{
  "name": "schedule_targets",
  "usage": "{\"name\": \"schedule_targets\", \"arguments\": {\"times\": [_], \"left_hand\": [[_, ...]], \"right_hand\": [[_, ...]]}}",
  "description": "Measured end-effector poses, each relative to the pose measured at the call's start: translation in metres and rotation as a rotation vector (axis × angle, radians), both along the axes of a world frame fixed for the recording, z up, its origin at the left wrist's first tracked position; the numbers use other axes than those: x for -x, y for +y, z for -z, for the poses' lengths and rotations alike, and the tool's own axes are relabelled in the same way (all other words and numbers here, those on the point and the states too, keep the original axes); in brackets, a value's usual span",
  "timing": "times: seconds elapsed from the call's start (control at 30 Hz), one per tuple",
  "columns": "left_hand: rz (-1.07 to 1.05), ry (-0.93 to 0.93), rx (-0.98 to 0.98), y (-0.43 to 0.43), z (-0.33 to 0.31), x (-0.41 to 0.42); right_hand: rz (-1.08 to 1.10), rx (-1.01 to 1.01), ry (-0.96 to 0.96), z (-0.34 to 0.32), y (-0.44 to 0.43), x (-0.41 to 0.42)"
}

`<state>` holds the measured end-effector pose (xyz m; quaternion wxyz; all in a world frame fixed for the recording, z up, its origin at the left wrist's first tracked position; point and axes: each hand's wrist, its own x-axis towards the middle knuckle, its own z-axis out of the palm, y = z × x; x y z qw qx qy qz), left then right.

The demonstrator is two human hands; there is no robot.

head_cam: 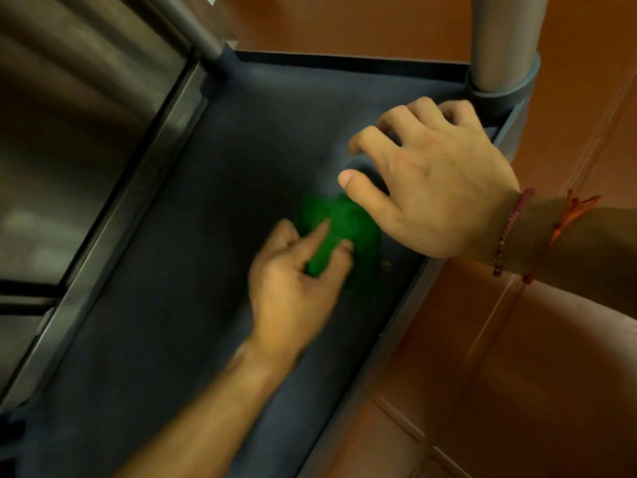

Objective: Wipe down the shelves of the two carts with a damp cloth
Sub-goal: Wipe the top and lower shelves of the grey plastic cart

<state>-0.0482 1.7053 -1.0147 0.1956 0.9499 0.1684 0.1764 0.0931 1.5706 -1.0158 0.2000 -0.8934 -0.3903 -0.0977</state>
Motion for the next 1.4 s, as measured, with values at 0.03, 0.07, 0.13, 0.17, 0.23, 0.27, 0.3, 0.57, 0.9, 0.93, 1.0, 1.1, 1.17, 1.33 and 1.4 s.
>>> {"name": "schedule_targets", "arguments": {"times": [0.03,0.07,0.13,0.17,0.23,0.27,0.3,0.57,0.9,0.93,1.0,1.1,1.17,1.33,1.4], "left_hand": [[0.051,-0.022,-0.008,-0.011,-0.001,0.007],[0.092,-0.035,-0.01,-0.019,-0.002,0.012],[0.179,-0.048,0.002,-0.028,-0.004,0.018],[0.22,-0.05,0.002,-0.029,-0.004,0.02],[0.288,-0.056,-0.004,-0.03,-0.005,0.021],[0.307,-0.057,-0.009,-0.029,-0.005,0.021],[0.317,-0.055,-0.024,-0.026,-0.004,0.02],[-0.278,0.011,-0.202,0.11,0.003,-0.036],[-0.968,0.32,-0.201,0.201,-0.01,-0.046],[-0.993,0.324,-0.185,0.2,-0.01,-0.049],[-0.994,0.329,-0.188,0.198,-0.011,-0.057],[-0.907,0.319,-0.208,0.207,-0.01,-0.072],[-0.811,0.262,-0.192,0.208,-0.009,-0.093],[-0.527,0.074,-0.135,0.182,-0.001,-0.152],[-0.485,0.072,-0.166,0.181,-0.001,-0.151]], "right_hand": [[-0.002,-0.009,0.005,0.0,0.0,0.0],[-0.008,-0.016,0.014,-0.001,0.0,0.001],[-0.018,-0.016,0.032,-0.002,-0.001,0.001],[-0.02,-0.018,0.035,-0.003,-0.001,0.001],[-0.015,-0.02,0.038,-0.004,-0.002,0.002],[-0.011,-0.018,0.04,-0.004,-0.002,0.002],[-0.008,-0.017,0.043,-0.004,-0.001,0.002],[-0.006,0.017,0.087,-0.006,-0.001,0.002],[-0.002,0.01,0.183,-0.009,-0.002,0.002],[-0.003,0.013,0.194,-0.01,-0.002,0.002],[-0.008,0.022,0.203,-0.01,-0.003,0.001],[-0.005,0.033,0.21,-0.01,-0.002,0.003],[-0.006,0.046,0.221,-0.011,-0.003,0.002],[-0.017,0.077,0.235,-0.013,-0.003,0.001],[-0.014,0.082,0.251,-0.014,-0.004,0.001]]}}
